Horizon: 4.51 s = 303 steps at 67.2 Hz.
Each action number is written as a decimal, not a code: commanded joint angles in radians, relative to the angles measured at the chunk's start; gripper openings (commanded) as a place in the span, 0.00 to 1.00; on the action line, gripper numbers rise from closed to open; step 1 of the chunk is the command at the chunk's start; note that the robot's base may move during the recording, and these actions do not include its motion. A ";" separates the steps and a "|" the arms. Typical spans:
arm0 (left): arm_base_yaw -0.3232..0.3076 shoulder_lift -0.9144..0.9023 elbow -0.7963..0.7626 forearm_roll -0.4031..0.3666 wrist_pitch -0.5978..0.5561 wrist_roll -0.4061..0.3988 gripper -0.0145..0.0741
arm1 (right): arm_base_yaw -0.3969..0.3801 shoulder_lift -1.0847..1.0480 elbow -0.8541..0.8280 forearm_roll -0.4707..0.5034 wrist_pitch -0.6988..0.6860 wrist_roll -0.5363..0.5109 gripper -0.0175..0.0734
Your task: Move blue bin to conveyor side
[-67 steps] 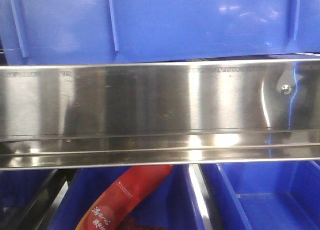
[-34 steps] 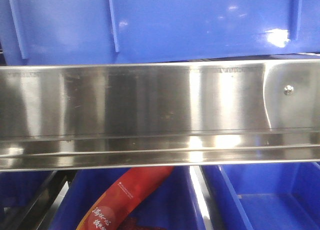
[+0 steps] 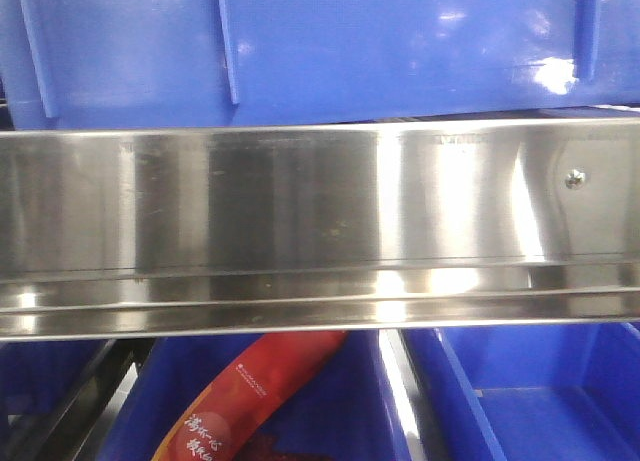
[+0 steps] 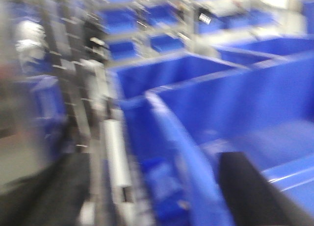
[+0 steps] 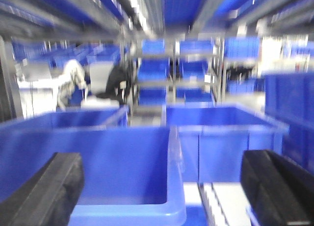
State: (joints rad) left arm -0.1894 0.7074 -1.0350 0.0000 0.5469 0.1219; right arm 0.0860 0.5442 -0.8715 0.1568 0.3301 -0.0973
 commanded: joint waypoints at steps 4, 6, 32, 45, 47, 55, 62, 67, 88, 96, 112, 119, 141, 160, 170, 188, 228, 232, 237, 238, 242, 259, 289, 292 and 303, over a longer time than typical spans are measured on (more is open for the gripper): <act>-0.085 0.080 -0.052 -0.006 -0.018 0.005 0.85 | -0.004 0.076 -0.045 0.000 -0.013 0.000 0.81; -0.098 0.098 -0.068 -0.006 -0.013 0.005 0.85 | -0.004 0.090 -0.057 0.000 -0.005 0.000 0.81; -0.119 0.392 -0.447 -0.020 0.159 -0.122 0.84 | -0.004 0.413 -0.532 0.000 0.515 -0.022 0.81; -0.119 0.506 -0.538 -0.020 0.269 -0.213 0.84 | -0.004 0.623 -0.817 0.000 0.803 -0.065 0.81; -0.119 0.517 -0.540 -0.020 0.274 -0.216 0.84 | -0.004 0.656 -0.848 0.000 0.826 -0.072 0.81; -0.119 0.557 -0.540 0.014 0.290 -0.307 0.84 | -0.004 0.759 -0.950 0.000 0.880 -0.098 0.81; -0.119 0.584 -0.542 0.032 0.298 -0.350 0.84 | -0.004 0.837 -1.005 0.000 0.891 -0.102 0.81; -0.119 0.606 -0.558 0.036 0.319 -0.367 0.84 | -0.004 0.876 -1.014 -0.011 0.891 -0.102 0.81; -0.119 0.776 -0.808 0.190 0.638 -0.397 0.84 | -0.004 0.978 -1.018 -0.067 0.891 -0.100 0.81; -0.119 0.827 -0.900 0.195 0.674 -0.397 0.84 | -0.004 1.019 -1.068 -0.067 0.891 -0.085 0.81; -0.119 0.904 -1.010 0.212 0.674 -0.421 0.84 | -0.004 1.054 -1.150 -0.085 0.891 -0.069 0.81; -0.118 0.922 -1.015 0.212 0.674 -0.439 0.84 | -0.004 1.076 -1.152 -0.095 0.891 -0.069 0.81; -0.062 0.989 -1.015 0.205 0.674 -0.441 0.84 | -0.004 1.160 -1.152 -0.095 0.891 -0.069 0.81; -0.027 1.034 -1.015 0.165 0.674 -0.440 0.84 | -0.004 1.186 -1.150 -0.095 0.891 -0.069 0.81; -0.027 1.064 -1.015 0.148 0.674 -0.437 0.84 | -0.004 1.193 -1.150 -0.095 0.891 -0.069 0.81; -0.027 1.084 -1.015 0.137 0.674 -0.424 0.84 | -0.004 1.195 -1.150 -0.095 0.891 -0.069 0.81; -0.027 1.095 -1.015 0.137 0.674 -0.417 0.84 | -0.004 1.212 -1.150 -0.095 0.891 -0.069 0.81; -0.027 1.095 -1.015 0.137 0.674 -0.417 0.84 | -0.004 1.212 -1.150 -0.095 0.891 -0.069 0.81; -0.027 1.095 -1.015 0.137 0.674 -0.417 0.84 | -0.004 1.212 -1.150 -0.095 0.891 -0.069 0.81; -0.027 1.095 -1.015 0.137 0.674 -0.417 0.84 | -0.004 1.212 -1.150 -0.095 0.891 -0.069 0.81; -0.027 1.095 -1.015 0.137 0.674 -0.417 0.84 | -0.004 1.212 -1.150 -0.095 0.891 -0.069 0.81; -0.027 1.105 -1.015 0.066 0.674 -0.372 0.84 | -0.004 1.212 -1.150 -0.095 0.891 -0.069 0.81; -0.025 1.093 -1.015 0.118 0.674 -0.333 0.84 | -0.004 1.212 -1.150 -0.095 0.891 -0.069 0.81; -0.018 1.094 -1.015 0.118 0.674 -0.333 0.84 | -0.004 1.212 -1.150 -0.095 0.891 -0.069 0.81; -0.003 1.094 -1.015 0.113 0.674 -0.333 0.84 | -0.004 1.212 -1.150 -0.095 0.891 -0.069 0.81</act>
State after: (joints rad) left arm -0.2006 1.8141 -2.0420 0.1095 1.2300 -0.2135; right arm 0.0860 1.7598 -2.0156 0.0720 1.2341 -0.1611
